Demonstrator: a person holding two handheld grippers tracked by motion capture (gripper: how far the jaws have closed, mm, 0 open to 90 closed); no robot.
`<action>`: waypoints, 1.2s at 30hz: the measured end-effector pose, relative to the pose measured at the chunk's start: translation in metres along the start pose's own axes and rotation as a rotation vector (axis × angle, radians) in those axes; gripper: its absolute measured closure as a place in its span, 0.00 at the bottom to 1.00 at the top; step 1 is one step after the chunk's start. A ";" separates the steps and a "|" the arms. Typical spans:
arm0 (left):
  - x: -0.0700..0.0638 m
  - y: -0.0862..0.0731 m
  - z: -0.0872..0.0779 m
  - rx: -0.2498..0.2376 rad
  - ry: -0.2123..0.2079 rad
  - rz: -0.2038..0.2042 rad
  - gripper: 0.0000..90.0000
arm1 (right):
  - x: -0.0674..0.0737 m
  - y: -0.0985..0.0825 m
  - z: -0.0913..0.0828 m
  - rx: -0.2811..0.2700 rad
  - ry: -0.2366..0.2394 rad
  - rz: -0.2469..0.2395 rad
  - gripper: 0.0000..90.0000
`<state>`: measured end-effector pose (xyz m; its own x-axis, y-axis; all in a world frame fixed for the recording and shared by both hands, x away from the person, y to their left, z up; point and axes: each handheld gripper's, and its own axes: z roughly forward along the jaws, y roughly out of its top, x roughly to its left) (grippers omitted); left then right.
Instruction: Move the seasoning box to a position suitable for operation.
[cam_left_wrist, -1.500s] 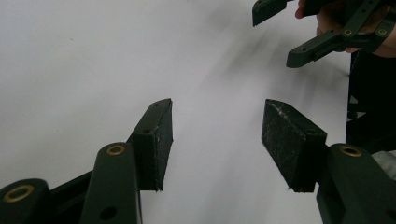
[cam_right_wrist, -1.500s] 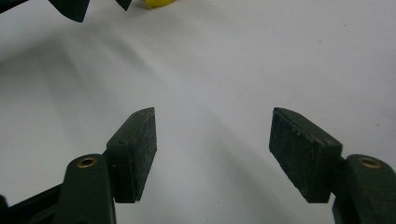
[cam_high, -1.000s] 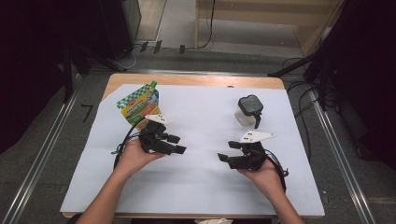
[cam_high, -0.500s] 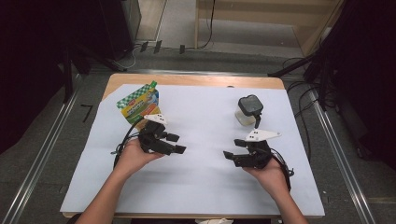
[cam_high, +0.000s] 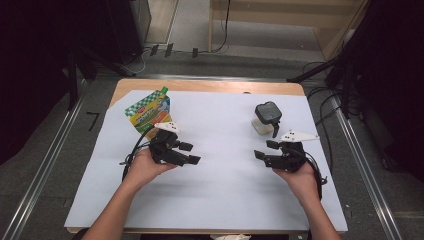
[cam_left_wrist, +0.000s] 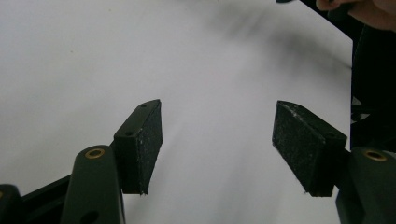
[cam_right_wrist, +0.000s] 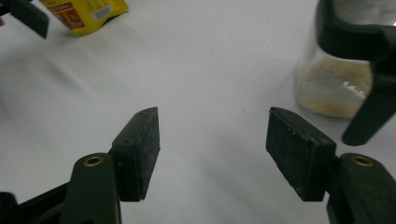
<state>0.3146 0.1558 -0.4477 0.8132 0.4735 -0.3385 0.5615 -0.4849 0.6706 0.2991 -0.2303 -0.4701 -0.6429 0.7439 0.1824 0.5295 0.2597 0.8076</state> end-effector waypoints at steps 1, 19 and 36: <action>0.000 0.000 0.000 -0.001 -0.002 -0.002 0.38 | -0.003 0.001 -0.001 -0.001 -0.013 0.010 0.40; -0.005 0.000 0.000 0.004 -0.022 0.010 0.38 | -0.054 0.035 0.014 0.033 -0.177 0.072 0.16; -0.009 -0.012 -0.005 0.014 -0.022 -0.005 0.39 | -0.077 0.043 0.059 0.018 -0.243 0.095 0.16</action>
<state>0.3000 0.1610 -0.4498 0.8136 0.4596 -0.3561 0.5672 -0.4929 0.6598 0.4041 -0.2406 -0.4829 -0.4397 0.8908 0.1150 0.5920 0.1911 0.7830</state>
